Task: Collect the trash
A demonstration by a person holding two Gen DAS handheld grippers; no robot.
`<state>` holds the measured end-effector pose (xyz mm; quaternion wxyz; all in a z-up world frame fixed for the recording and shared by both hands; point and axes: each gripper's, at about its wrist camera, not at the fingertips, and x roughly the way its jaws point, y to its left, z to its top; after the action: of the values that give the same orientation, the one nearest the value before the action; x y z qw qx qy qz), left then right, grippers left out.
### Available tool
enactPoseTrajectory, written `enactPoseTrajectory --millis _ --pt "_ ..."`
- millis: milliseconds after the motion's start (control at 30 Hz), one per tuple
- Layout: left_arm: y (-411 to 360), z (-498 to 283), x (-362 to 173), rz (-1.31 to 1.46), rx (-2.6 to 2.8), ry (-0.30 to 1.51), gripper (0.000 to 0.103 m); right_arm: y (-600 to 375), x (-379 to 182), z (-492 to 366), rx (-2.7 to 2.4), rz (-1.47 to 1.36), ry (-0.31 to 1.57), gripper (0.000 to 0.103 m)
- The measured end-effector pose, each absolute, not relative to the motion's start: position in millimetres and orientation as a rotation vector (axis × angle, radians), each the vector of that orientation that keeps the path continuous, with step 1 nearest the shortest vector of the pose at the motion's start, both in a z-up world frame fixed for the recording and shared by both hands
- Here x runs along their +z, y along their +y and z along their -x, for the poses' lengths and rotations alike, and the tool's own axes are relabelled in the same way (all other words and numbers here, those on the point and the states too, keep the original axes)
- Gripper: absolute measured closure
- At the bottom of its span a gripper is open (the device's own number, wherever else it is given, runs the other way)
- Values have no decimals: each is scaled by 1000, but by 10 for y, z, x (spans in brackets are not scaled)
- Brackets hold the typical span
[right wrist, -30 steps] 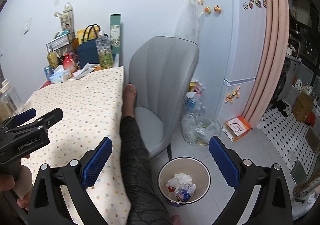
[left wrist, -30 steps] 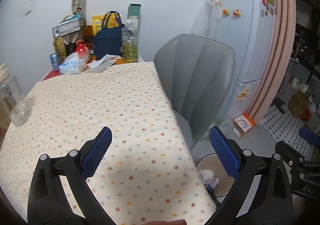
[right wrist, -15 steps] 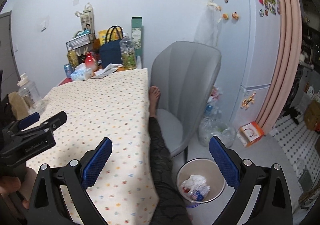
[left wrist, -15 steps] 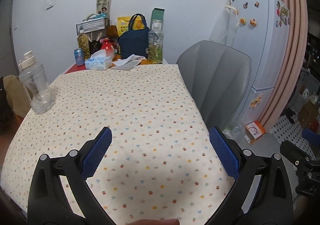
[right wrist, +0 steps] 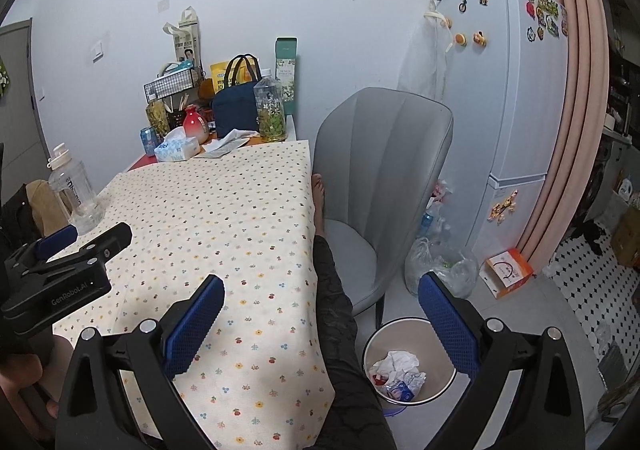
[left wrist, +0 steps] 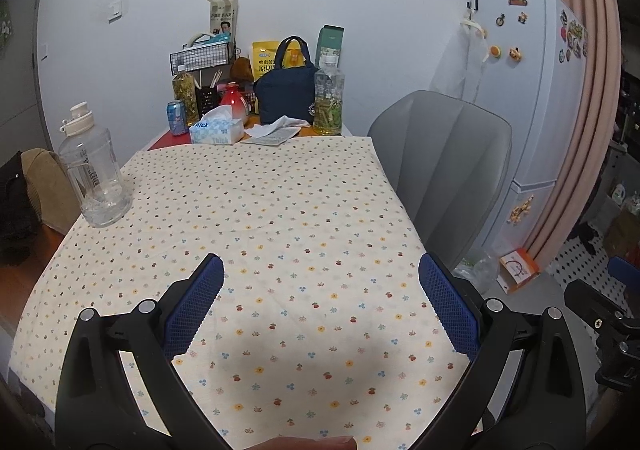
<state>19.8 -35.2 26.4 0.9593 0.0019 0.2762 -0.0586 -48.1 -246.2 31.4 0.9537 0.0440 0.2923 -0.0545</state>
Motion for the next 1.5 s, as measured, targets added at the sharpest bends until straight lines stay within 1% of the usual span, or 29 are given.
enactPoseTrajectory --millis 1500 --pt "-438 -132 251 3 -146 555 6 -2493 333 574 -158 -57 561 8"
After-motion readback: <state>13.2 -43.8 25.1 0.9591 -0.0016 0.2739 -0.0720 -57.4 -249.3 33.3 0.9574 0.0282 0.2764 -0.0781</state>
